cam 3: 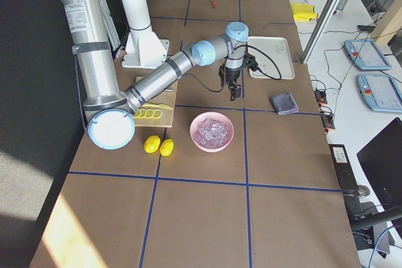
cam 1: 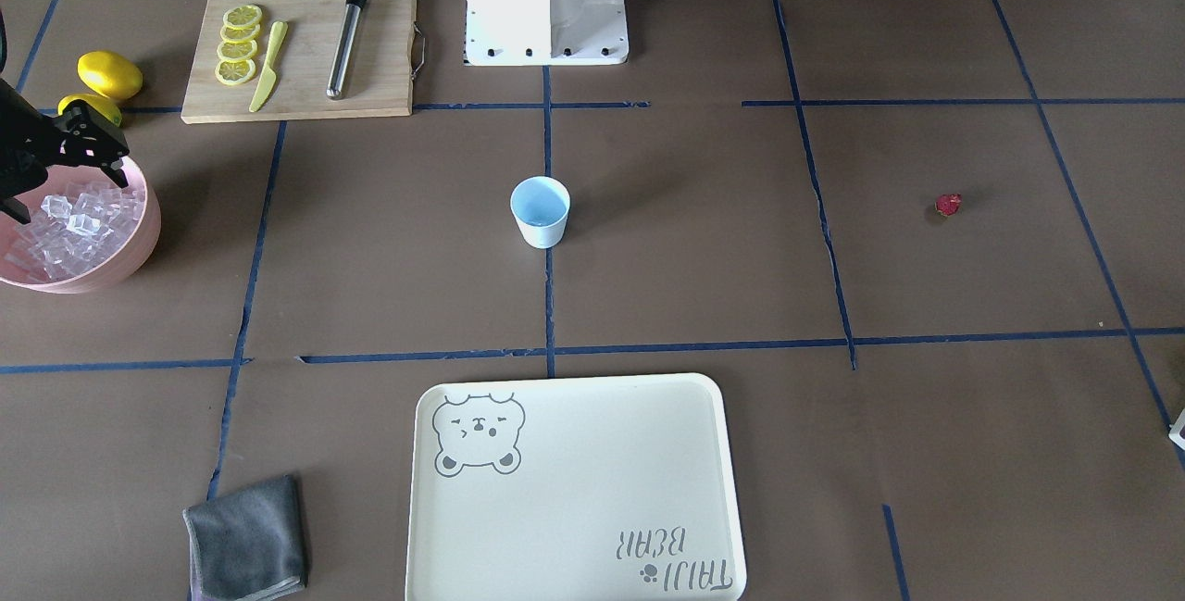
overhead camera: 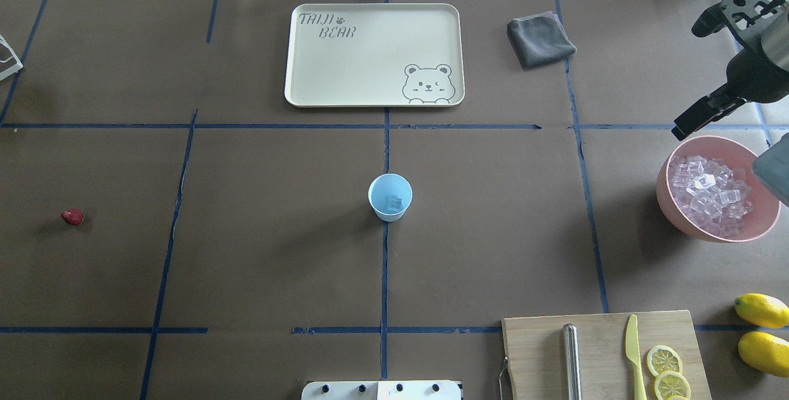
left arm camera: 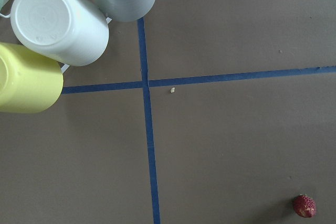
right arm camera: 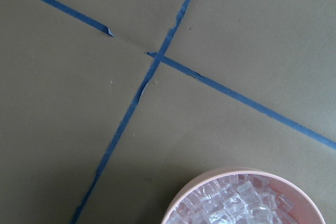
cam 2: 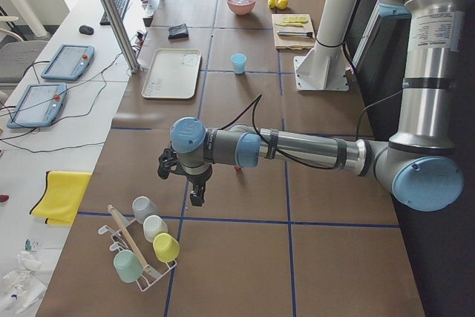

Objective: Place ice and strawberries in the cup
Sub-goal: 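Move the right gripper back over the pink bowl, then lower the right gripper into the bowl and grasp another ice cube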

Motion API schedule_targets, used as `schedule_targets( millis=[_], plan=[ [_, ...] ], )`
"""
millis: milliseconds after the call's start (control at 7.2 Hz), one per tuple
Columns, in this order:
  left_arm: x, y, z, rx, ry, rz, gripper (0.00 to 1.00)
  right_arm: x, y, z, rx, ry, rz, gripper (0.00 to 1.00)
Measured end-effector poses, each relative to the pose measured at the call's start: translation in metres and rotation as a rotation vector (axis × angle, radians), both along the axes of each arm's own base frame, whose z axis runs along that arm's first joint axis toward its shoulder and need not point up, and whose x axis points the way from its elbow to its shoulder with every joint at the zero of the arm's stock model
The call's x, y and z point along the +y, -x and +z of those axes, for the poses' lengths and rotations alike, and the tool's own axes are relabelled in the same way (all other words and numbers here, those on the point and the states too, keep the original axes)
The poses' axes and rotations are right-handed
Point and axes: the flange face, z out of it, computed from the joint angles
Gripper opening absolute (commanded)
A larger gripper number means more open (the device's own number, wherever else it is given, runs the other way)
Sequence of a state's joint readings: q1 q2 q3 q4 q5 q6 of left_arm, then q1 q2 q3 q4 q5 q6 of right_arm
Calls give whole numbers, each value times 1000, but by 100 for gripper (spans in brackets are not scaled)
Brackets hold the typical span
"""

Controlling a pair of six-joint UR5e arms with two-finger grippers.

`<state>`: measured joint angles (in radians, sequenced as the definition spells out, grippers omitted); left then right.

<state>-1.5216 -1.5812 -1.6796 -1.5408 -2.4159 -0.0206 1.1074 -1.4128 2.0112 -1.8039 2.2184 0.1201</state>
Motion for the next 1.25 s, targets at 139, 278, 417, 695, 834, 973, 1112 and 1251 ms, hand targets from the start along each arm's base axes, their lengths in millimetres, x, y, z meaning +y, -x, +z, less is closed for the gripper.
schedule_targets(
  millis=[139, 278, 417, 695, 834, 973, 1112, 1251],
  plan=[
    [0, 0, -1, 0, 2, -3, 100, 6, -5, 31, 4, 1, -8, 98],
    [0, 0, -1, -1, 2, -4, 100, 11, -8, 66, -5, -13, -9, 98],
    [0, -1, -1, -1, 2, -4, 100, 12, -8, 92, -11, -24, -6, 98],
    [0, -1, -1, 0, 3, -3, 100, 15, -9, 115, -16, -25, -3, 99],
    [0, -1, -2, 0, 1, -3, 100, 21, -12, 123, -10, -15, -3, 99],
    [1, -1, -4, 0, -1, -3, 100, 27, -12, 131, -2, -4, -8, 99],
    [1, -1, -5, 1, -3, -4, 100, 34, -9, 137, 5, 7, -20, 99],
    [1, -1, -7, 1, -5, -4, 100, 42, -4, 144, 12, 19, -37, 99]
  ],
)
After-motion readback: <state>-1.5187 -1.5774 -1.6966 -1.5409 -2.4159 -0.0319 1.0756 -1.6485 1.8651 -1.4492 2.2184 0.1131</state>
